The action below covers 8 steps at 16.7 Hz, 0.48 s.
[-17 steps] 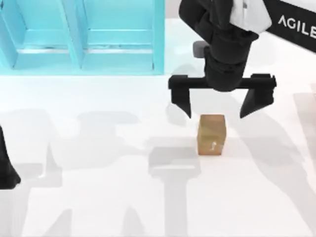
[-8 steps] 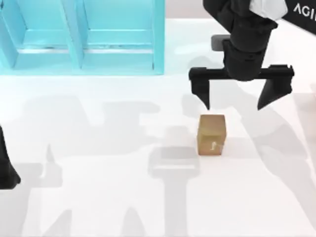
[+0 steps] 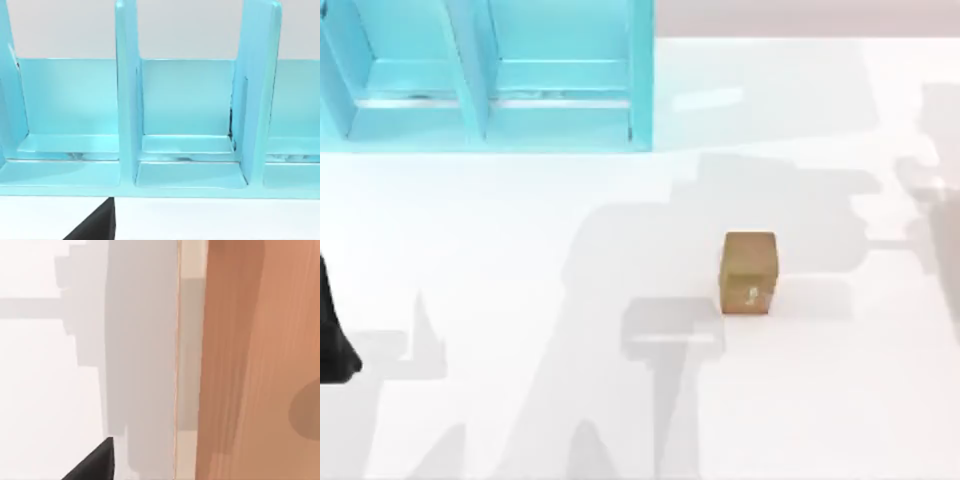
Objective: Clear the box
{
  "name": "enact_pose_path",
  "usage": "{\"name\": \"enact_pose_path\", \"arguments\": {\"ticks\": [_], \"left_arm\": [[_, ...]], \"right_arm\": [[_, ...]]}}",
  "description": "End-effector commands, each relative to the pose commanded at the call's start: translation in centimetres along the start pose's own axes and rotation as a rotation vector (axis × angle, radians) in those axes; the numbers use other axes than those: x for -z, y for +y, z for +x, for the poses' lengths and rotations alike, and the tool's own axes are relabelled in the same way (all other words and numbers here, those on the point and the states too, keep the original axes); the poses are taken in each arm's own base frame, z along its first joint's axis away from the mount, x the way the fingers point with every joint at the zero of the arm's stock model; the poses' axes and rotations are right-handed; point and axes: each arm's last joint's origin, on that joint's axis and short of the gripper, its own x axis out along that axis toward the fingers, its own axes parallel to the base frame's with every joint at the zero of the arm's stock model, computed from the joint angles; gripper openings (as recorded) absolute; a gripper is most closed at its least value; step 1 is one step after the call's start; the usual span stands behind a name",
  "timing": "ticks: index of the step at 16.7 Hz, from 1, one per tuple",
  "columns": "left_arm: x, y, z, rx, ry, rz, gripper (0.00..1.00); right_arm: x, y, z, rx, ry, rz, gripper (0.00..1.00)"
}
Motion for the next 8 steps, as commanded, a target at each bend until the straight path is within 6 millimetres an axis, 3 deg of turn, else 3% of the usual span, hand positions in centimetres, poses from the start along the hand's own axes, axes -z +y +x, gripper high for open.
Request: {"name": "enact_pose_path", "arguments": {"ticks": [2, 4, 6, 8], "left_arm": [[0.0, 0.0, 0.0, 0.000, 0.000, 0.000, 1.00], [0.0, 0.0, 0.0, 0.000, 0.000, 0.000, 1.00], [0.0, 0.0, 0.0, 0.000, 0.000, 0.000, 1.00], [0.0, 0.0, 0.0, 0.000, 0.000, 0.000, 1.00]], "right_arm": [[1.6, -6.2, -0.3, -0.007, 0.007, -0.001, 1.00], [3.7, -10.5, -0.9, -0.009, -0.003, 0.000, 1.00], [5.4, -12.9, -1.5, -0.003, -0.029, 0.000, 1.00], [6.3, -13.7, -1.9, 0.004, -0.045, 0.001, 1.00]]}}
